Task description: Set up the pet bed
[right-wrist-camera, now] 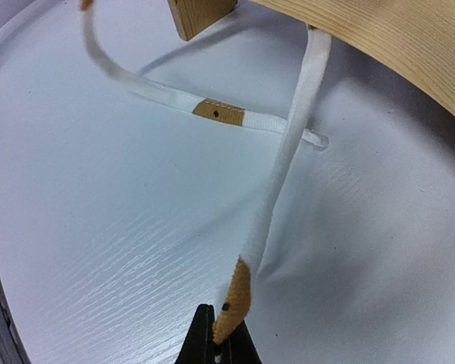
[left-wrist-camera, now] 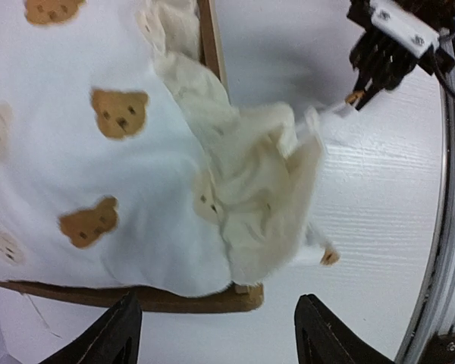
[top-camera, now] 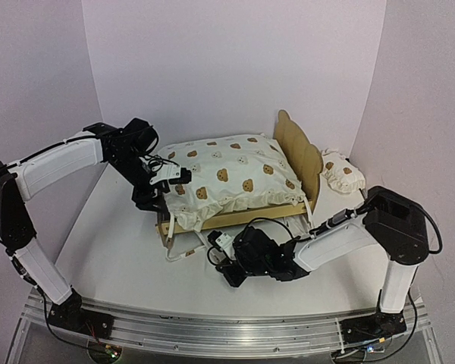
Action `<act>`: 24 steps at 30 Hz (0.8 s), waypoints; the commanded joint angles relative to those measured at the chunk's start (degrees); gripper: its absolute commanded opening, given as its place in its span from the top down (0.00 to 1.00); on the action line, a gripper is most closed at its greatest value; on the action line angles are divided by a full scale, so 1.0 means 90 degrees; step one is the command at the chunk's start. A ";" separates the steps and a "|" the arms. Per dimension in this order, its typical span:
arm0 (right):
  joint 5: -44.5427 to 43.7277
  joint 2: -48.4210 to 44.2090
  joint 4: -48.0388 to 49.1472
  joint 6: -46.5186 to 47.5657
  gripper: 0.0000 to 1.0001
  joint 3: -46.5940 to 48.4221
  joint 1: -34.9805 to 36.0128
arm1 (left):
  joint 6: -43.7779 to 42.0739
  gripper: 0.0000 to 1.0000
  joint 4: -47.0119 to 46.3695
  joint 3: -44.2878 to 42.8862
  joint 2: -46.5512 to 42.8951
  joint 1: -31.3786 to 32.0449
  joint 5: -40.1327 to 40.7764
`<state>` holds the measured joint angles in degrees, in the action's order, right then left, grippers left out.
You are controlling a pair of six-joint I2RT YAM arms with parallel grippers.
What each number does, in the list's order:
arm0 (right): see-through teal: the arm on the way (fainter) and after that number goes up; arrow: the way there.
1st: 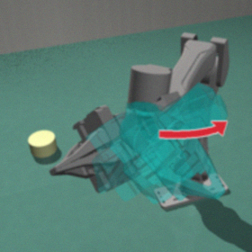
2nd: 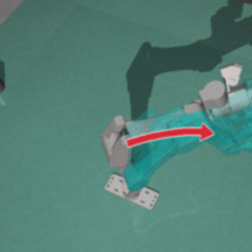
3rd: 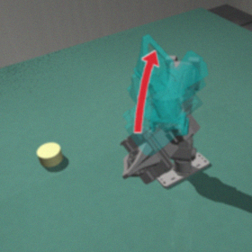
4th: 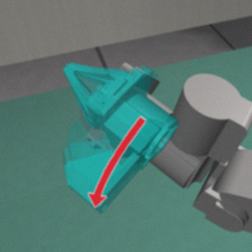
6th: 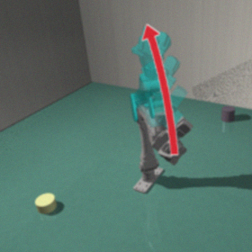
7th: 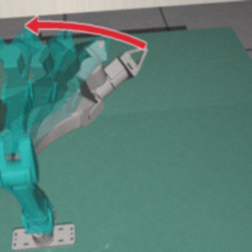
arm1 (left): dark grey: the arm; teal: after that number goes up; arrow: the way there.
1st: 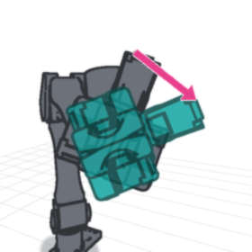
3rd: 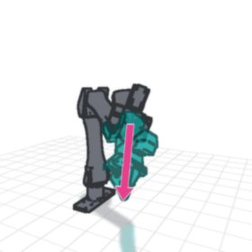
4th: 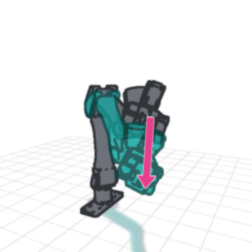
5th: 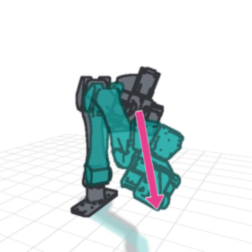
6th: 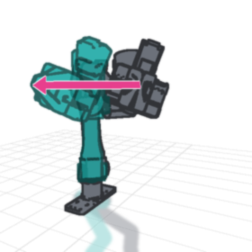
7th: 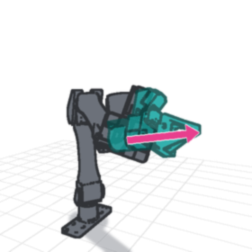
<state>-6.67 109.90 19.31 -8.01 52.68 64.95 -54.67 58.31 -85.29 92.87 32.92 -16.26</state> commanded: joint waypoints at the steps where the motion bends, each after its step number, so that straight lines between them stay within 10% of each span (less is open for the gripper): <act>1: 0.0332 -0.0515 -0.0644 0.0131 1.00 0.0249 0.0009 | 0.0473 0.28 -0.0620 -0.0594 0.0396 0.0273 -0.0291; 12: 0.1139 -0.1213 -0.1826 0.0141 1.00 0.0253 0.0011 | 0.0008 0.34 -0.0756 0.0299 0.0560 0.0703 -0.0531; 20: 0.1973 -0.1696 -0.2964 0.0386 1.00 0.0152 0.0010 | 0.0171 0.96 -0.1087 0.0624 0.0482 0.0695 -0.0107; 24: 0.2252 -0.1912 -0.3317 0.0501 1.00 0.0079 0.0013 | 0.0062 1.00 -0.1355 0.0783 0.0428 0.0594 0.0379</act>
<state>7.61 96.46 -4.11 -5.61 53.84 64.86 -53.32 49.38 -79.22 99.29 39.24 -16.63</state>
